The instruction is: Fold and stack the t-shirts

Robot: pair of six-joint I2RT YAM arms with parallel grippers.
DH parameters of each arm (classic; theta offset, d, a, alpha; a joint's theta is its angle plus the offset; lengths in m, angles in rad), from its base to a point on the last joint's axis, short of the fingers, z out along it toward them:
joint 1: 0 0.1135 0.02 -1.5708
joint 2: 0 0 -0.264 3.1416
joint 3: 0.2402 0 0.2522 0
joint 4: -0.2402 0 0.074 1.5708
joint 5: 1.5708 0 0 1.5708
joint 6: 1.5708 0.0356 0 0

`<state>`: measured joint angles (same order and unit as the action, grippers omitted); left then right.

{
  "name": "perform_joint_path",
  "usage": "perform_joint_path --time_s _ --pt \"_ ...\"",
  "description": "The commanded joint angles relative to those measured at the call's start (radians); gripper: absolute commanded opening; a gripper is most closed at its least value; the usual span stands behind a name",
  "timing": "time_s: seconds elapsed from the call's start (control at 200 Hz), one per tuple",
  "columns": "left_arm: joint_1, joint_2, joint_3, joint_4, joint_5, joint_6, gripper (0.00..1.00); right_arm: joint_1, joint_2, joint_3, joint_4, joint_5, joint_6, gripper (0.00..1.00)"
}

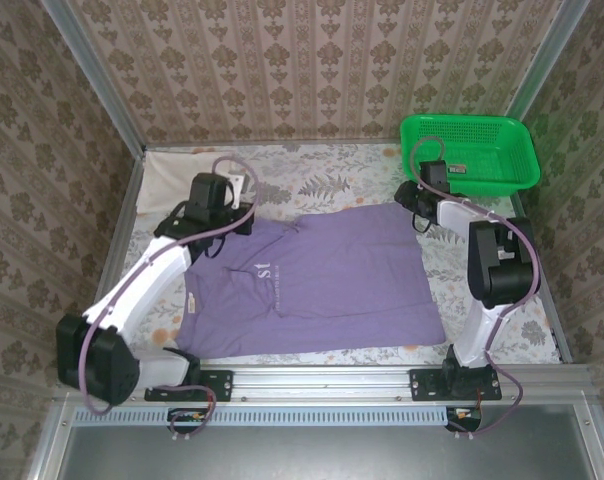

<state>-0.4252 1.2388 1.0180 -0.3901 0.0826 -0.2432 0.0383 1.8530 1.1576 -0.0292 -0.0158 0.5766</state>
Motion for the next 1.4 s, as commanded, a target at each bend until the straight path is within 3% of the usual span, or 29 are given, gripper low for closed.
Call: perform_joint_path --time_s 0.0,0.38,1.145,1.395 --pt "-0.005 -0.134 -0.073 -0.094 -0.078 -0.073 0.0 0.0 -0.044 0.011 -0.083 -0.005 0.01 0.47" --pt "0.0 -0.498 -0.244 -0.252 -0.198 -0.265 0.0 0.033 -0.021 0.057 -0.176 0.006 0.009 0.47" --pt "0.005 -0.652 -0.287 -0.437 -0.236 -0.384 0.0 0.056 0.123 0.228 -0.325 0.075 0.074 0.48" --pt "0.005 -0.644 -0.291 -0.425 -0.228 -0.382 0.0 0.053 0.15 0.244 -0.353 0.08 0.08 0.4"
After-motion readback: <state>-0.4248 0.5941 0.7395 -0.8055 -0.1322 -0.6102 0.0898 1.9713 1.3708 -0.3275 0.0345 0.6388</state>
